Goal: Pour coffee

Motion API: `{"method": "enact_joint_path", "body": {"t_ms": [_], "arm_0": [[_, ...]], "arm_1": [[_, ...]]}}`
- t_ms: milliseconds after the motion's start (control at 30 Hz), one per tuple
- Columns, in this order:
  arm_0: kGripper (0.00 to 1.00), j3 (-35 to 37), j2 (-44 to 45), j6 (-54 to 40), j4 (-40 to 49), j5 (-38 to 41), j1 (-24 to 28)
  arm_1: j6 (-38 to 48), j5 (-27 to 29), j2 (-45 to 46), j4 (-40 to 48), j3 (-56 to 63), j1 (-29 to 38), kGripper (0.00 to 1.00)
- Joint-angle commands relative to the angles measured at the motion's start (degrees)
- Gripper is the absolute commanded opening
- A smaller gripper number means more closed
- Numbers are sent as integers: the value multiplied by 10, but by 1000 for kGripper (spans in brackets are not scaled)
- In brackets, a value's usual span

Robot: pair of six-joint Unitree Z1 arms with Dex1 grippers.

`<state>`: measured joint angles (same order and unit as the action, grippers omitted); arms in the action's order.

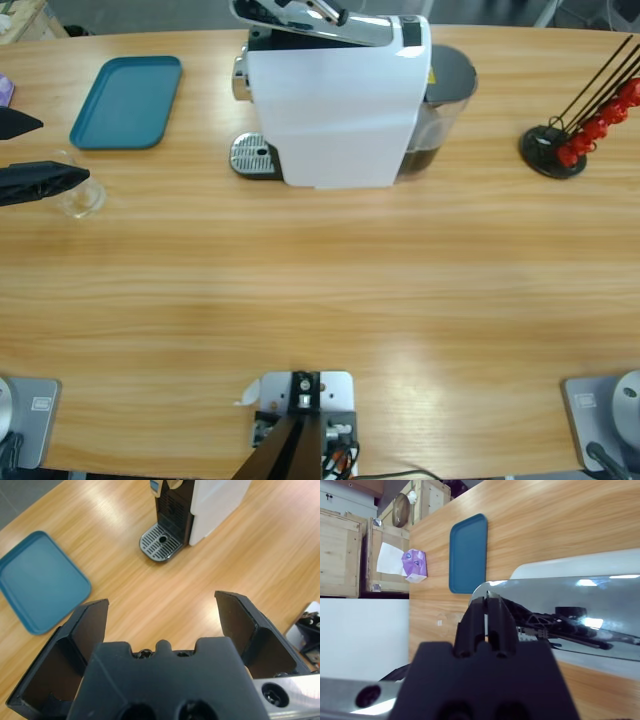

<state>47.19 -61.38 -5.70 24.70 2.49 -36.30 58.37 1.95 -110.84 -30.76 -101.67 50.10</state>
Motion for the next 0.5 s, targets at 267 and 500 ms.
{"method": "enact_joint_path", "body": {"t_ms": [267,500], "arm_0": [[927,-23,11,-6,-7,9,7],[927,-22,12,-6,-9,9,9]], "arm_1": [[-4,-30,-114,-12,83,14,0],[-66,-3,-63,29,79,15,879]]}}
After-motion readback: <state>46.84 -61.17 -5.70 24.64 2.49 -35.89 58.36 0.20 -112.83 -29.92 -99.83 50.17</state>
